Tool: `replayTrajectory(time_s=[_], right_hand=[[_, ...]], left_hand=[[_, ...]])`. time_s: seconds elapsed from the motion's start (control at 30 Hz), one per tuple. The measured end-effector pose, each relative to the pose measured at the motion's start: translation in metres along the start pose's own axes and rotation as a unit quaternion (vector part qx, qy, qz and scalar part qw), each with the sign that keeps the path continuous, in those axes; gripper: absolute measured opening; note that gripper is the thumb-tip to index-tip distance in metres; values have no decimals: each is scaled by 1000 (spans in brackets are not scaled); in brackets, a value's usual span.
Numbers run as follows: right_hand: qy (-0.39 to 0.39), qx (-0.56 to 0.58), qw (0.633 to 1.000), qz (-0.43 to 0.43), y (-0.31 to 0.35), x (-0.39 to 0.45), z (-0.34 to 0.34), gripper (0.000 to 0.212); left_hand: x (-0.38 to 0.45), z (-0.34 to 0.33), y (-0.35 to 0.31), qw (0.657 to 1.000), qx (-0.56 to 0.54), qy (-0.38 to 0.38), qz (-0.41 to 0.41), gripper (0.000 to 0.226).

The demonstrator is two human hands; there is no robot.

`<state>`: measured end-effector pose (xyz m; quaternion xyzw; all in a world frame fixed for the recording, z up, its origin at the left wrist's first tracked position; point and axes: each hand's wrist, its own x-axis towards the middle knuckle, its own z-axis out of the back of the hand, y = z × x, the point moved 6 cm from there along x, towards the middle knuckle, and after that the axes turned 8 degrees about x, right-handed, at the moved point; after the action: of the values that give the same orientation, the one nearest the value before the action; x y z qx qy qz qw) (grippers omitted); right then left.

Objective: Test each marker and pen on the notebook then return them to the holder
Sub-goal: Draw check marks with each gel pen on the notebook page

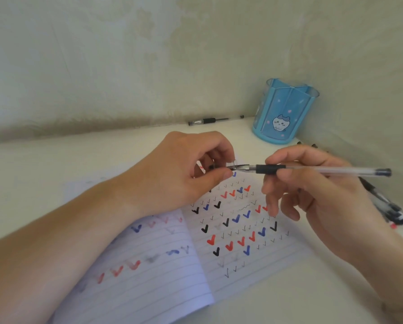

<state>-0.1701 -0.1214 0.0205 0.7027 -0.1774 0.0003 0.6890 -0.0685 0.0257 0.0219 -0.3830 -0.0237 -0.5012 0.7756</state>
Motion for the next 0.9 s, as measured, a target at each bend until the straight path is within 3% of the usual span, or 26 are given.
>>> replayTrajectory(time_s=[0.23,0.4,0.5,0.63,0.9], right_hand=[[-34,27,999,1,1,1,5,17],[-14,-5,1000,2,-1,0,-5,14],[-34,6,999,19,-2,-2,-5,13],[-33,15,999,25,-4,-3,-6,12],[-29,-6,998,53,-4,-5,-6,26]], left_hand=[[1,2,-1,999,23,-13,-20,12],[0,-3,-6,999,-2,13,-35,10],[-1,-5,-8,996,-81,17,-25,21],[-2,-3,-11,994,-103,1,-32,40],[-5,-3,-14,991,-132,-9,-25,43]])
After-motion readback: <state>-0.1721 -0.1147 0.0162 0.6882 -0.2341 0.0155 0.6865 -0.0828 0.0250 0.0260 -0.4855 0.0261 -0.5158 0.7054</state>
